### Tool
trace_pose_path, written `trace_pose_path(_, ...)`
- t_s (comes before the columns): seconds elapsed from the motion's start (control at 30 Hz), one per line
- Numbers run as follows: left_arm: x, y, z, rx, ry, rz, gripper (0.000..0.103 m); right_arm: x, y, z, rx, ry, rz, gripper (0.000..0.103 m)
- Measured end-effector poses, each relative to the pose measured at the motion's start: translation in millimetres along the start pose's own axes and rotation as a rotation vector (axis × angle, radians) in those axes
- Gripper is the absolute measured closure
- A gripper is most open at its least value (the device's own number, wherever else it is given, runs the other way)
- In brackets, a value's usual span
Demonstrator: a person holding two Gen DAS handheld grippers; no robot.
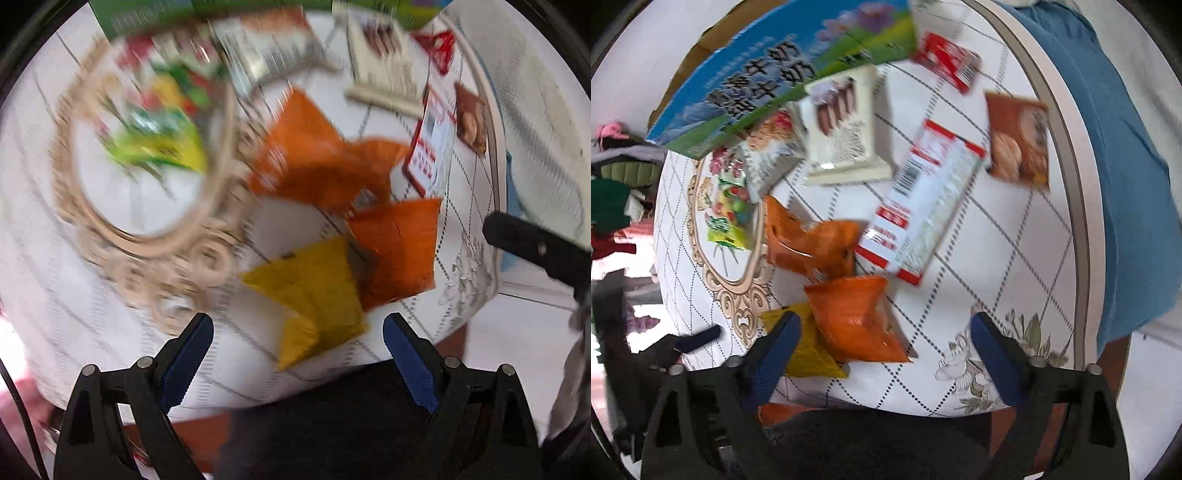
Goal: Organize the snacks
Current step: 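Grasp the yellow chip bag with the left tool while the right tool grasps the orange bag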
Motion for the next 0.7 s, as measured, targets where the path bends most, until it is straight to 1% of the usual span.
trace_pose_path(0.07, -4.7, 7.1, 16.7, 0.026, -0.05, -0.027, 0.009, -9.4, -3.2, 5.2, 0.006, -0.006, 0.018, 0.021)
trace_pose_path(0.1, -5.7, 11.4, 23.7, 0.031, -0.049, -0.034, 0.009, -12.5, -4.0, 7.2, 0.007, -0.009, 0.021, 0.021)
trace_pose_path(0.13, -5.3, 14.5, 28.9, 0.034, -0.044, -0.04, 0.012, -14.1, -4.1, 8.4, 0.009, -0.011, 0.023, 0.021)
trace_pose_path(0.17, -5.5, 16.9, 36.2, 0.039, -0.04, -0.052, 0.025, -14.3, -5.0, 9.8, 0.009, -0.01, 0.022, 0.021)
trace_pose_path(0.2, -4.9, 17.4, 39.6, 0.042, -0.029, -0.054, 0.046, -14.1, -5.3, 11.1, 0.011, -0.007, 0.019, 0.022)
trace_pose_path(0.23, -2.6, 17.1, 41.8, 0.043, -0.014, -0.059, 0.054, -12.4, -6.8, 12.7, 0.015, -0.004, 0.011, 0.022)
trace_pose_path(0.3, 6.4, 13.4, 40.2, 0.029, -0.008, -0.083, 0.054, -4.9, -7.9, 14.2, 0.022, 0.008, -0.008, 0.022)
trace_pose_path(0.37, 21.2, 8.4, 31.5, 0.005, 0.014, -0.117, 0.054, 6.0, -9.1, 20.2, 0.023, 0.006, -0.04, 0.023)
trace_pose_path(0.5, 59.4, 0.5, 12.8, -0.039, 0.056, -0.224, 0.054, 35.1, -14.2, 46.7, 0.061, 0.0, -0.104, 0.023)
trace_pose_path(0.57, 69.0, -0.4, 9.7, -0.045, 0.04, -0.269, 0.054, 47.3, -17.5, 64.3, 0.085, -0.02, -0.139, 0.023)
trace_pose_path(0.6, 71.3, -0.3, 9.5, -0.043, 0.025, -0.289, 0.053, 50.7, -19.7, 70.8, 0.094, -0.031, -0.152, 0.027)
trace_pose_path(0.63, 72.4, -0.5, 8.6, -0.042, 0.015, -0.301, 0.053, 54.4, -21.7, 78.4, 0.107, -0.038, -0.164, 0.034)
trace_pose_path(0.67, 71.8, -0.6, 8.7, -0.043, 0.01, -0.313, 0.051, 57.7, -24.0, 85.9, 0.119, -0.052, -0.182, 0.035)
trace_pose_path(0.7, 69.1, 0.0, 9.9, -0.041, 0.005, -0.322, 0.047, 59.7, -26.3, 91.4, 0.123, -0.07, -0.207, 0.043)
Point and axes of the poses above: each gripper's, at about its wrist camera, not at the fingertips, and z roughly the way its jaws point, x to its left, y to its top, the point moved 5 cm from there along z, roughly the way its jaws point, and after that the axes turned 8 degrees about z, right-handed, at the moved point
